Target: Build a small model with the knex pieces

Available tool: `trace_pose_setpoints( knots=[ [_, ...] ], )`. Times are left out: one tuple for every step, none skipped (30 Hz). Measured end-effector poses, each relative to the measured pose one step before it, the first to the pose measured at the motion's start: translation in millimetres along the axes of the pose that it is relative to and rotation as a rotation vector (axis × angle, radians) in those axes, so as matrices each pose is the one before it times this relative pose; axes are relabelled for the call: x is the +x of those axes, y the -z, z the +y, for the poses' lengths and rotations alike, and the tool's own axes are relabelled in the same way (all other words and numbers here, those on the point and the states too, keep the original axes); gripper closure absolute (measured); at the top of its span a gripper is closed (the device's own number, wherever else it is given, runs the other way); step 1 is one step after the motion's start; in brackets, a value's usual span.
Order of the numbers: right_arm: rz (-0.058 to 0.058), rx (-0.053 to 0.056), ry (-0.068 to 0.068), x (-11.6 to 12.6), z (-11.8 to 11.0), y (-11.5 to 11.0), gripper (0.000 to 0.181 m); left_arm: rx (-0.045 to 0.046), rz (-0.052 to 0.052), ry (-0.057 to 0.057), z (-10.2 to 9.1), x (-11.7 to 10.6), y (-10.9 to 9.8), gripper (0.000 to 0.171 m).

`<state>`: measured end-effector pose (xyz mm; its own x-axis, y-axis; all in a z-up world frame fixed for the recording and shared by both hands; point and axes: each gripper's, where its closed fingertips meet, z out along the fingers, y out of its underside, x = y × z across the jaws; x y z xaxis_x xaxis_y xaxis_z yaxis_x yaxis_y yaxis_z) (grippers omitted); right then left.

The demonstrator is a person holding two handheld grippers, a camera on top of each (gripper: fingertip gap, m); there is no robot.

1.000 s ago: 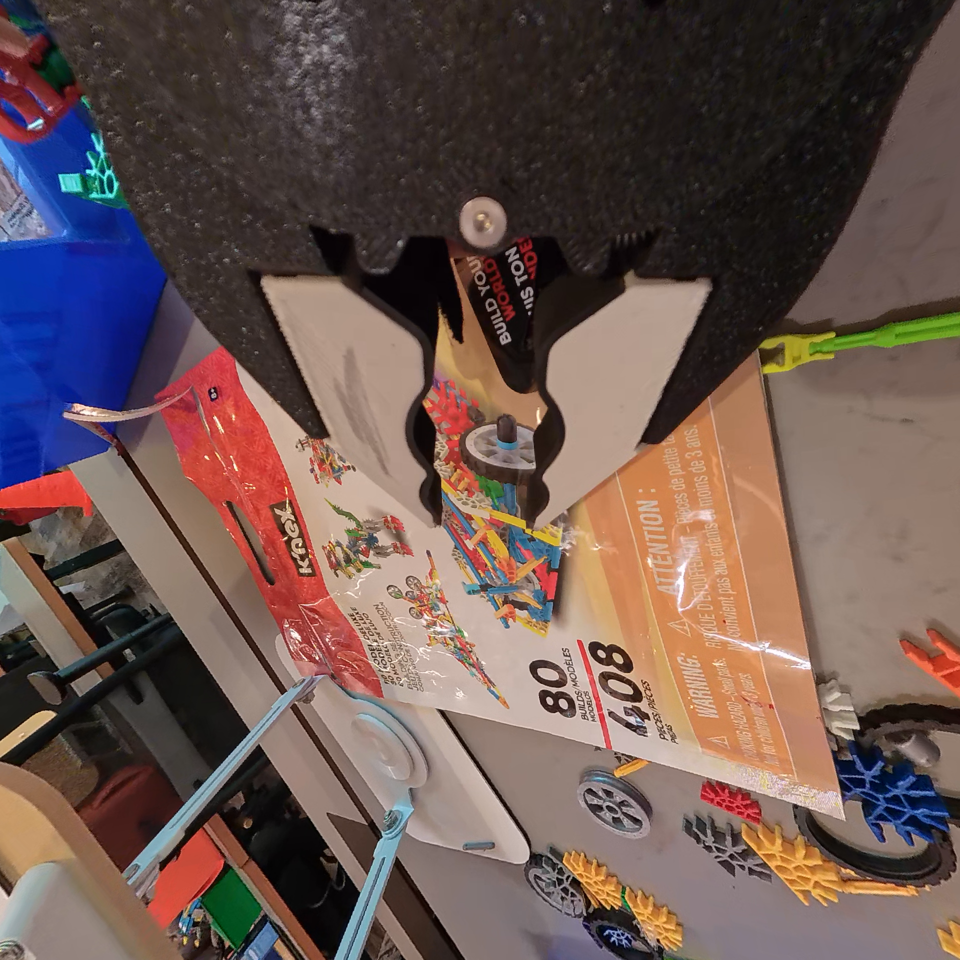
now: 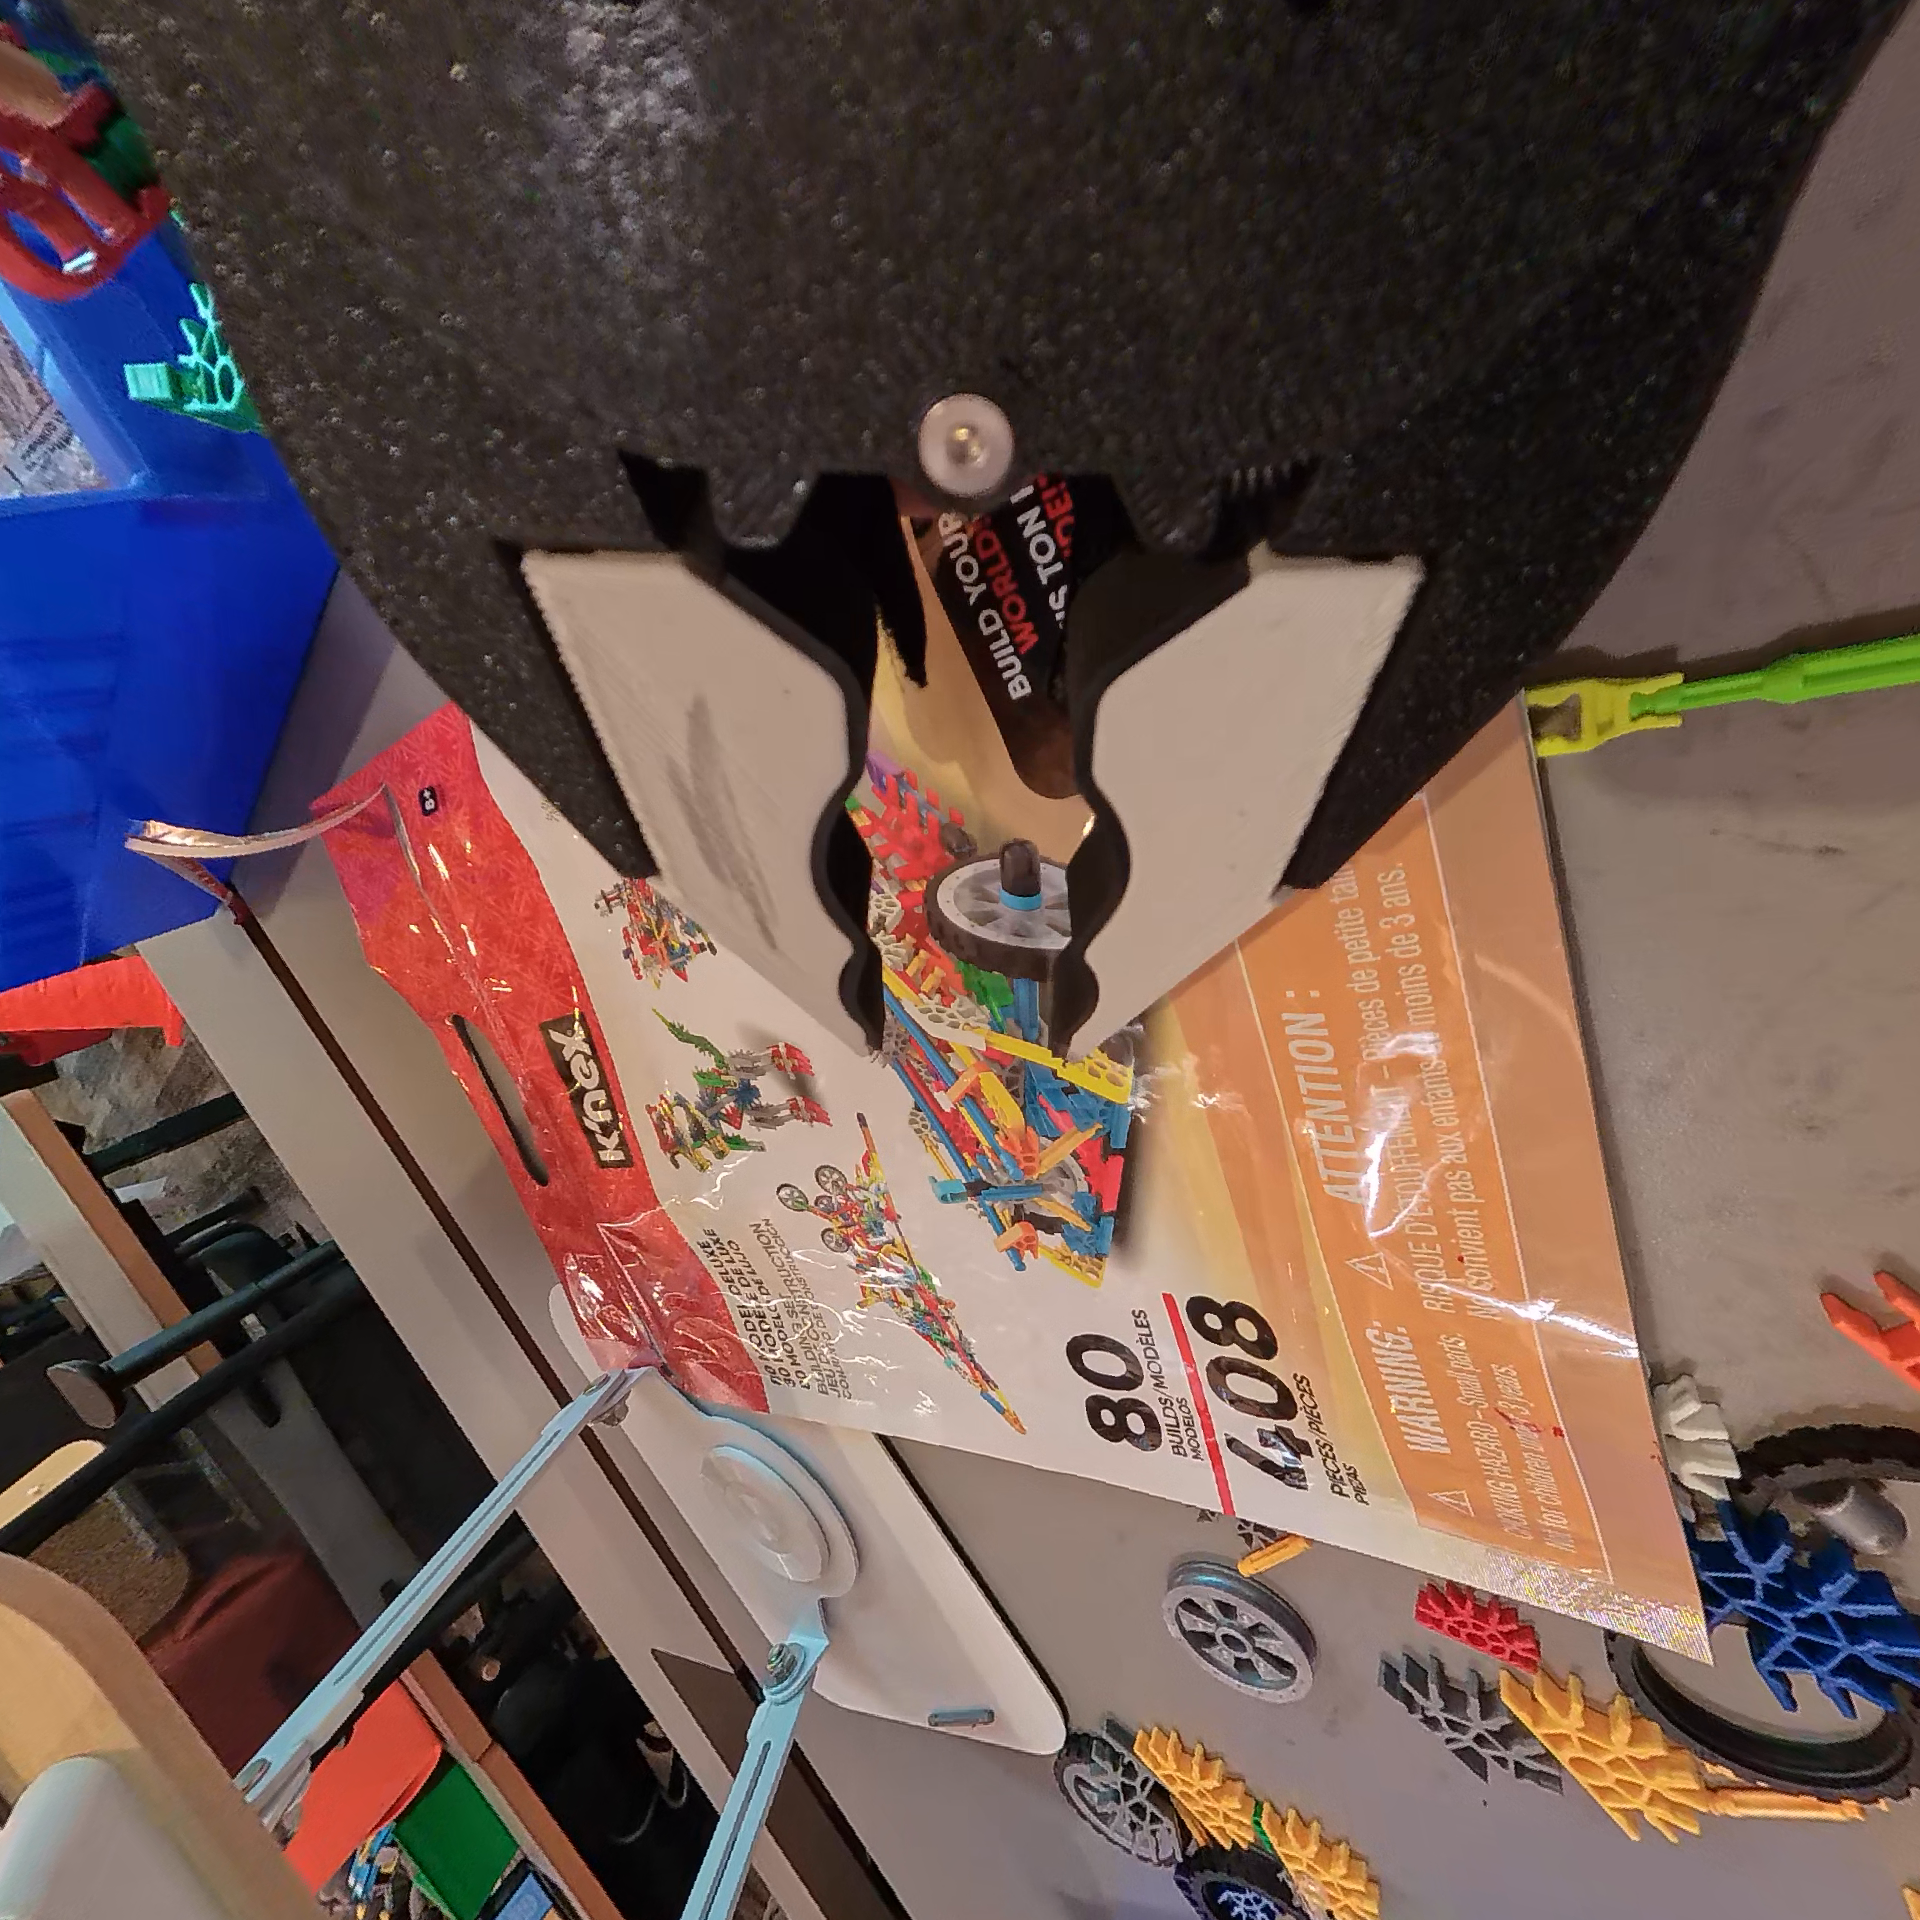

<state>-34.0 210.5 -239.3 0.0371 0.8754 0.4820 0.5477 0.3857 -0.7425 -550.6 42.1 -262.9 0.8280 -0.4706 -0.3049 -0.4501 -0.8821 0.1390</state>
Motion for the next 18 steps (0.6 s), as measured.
trace_pose_setpoints(
  knots=[
    [0.0001,0.0001,-0.0004,0.07,0.02,-0.04,0.150,0.00002,0.0202,0.0080,-0.91,1.28,-0.41,0.162],
    [0.0000,0.0001,-0.0009,0.08,0.00,0.09,0.150,-0.00328,0.0022,0.0011,-0.50,-1.23,-0.01,0.161],
    [-0.0002,-0.0004,-0.0011,0.16,0.12,-0.14,0.150,-0.00901,0.0037,-0.0049,-0.04,-0.37,-0.07,0.161],
    [-0.0001,0.0000,-0.0009,0.07,0.02,0.10,0.150,-0.01246,0.0065,-0.0175,0.03,0.95,-0.16,0.161],
    [0.0000,0.0004,-0.0007,0.09,-0.09,-0.01,0.150,-0.01171,-0.0029,-0.0236,-0.62,0.27,-0.32,0.161],
    [-0.0001,0.0000,-0.0005,0.08,0.01,0.10,0.150,-0.01567,0.0004,-0.0168,-0.43,0.66,-0.72,0.162],
    [-0.0001,-0.0004,-0.0003,0.04,0.09,0.00,0.150,-0.01356,0.0075,-0.0117,-0.77,1.61,-0.29,0.166],
    [-0.0002,-0.0003,-0.0003,0.04,0.08,-0.01,0.150,-0.01360,0.0014,-0.0139,-0.07,0.55,-0.02,0.167],
    [0.0001,-0.0008,-0.0009,0.19,0.16,0.12,0.150,-0.01022,0.0004,-0.0093,0.00,0.04,0.08,0.167],
    [0.0006,-0.0010,-0.0007,0.13,0.18,0.04,0.150,-0.00386,0.0044,-0.0015,-0.12,0.20,0.04,0.167],
    [0.0007,-0.0005,-0.0004,0.21,0.09,0.14,0.150,0.00082,0.0059,-0.0003,-0.02,0.12,-0.05,0.167],
    [0.0003,-0.0002,0.0001,0.05,0.03,0.01,0.150,0.00460,0.0052,0.0038,-0.16,0.14,0.08,0.168],
    [-0.0001,-0.0005,0.0003,0.01,0.06,0.03,0.150,0.00471,0.0014,0.0033,0.08,0.25,-0.03,0.168],
    [0.0000,-0.0013,0.0006,-0.01,0.20,-0.04,0.150,0.00439,-0.0042,-0.0044,0.08,0.12,0.09,0.168],
    [0.0009,-0.0013,0.0010,0.06,0.22,0.07,0.150,0.00405,-0.0065,-0.0032,-0.17,-0.05,0.11,0.168],
    [0.0007,-0.0007,0.0006,0.01,0.19,0.11,0.150,0.00167,-0.0042,0.0065,0.10,0.11,0.08,0.168],
    [0.0002,-0.0006,0.0008,-0.01,0.00,-0.01,0.150,0.00089,-0.0044,0.0059,0.08,0.07,0.17,0.168],
    [0.0002,-0.0009,0.0013,-0.15,0.15,-0.05,0.150,0.00077,-0.0076,-0.0008,-0.14,0.05,0.06,0.168]
  ],
)
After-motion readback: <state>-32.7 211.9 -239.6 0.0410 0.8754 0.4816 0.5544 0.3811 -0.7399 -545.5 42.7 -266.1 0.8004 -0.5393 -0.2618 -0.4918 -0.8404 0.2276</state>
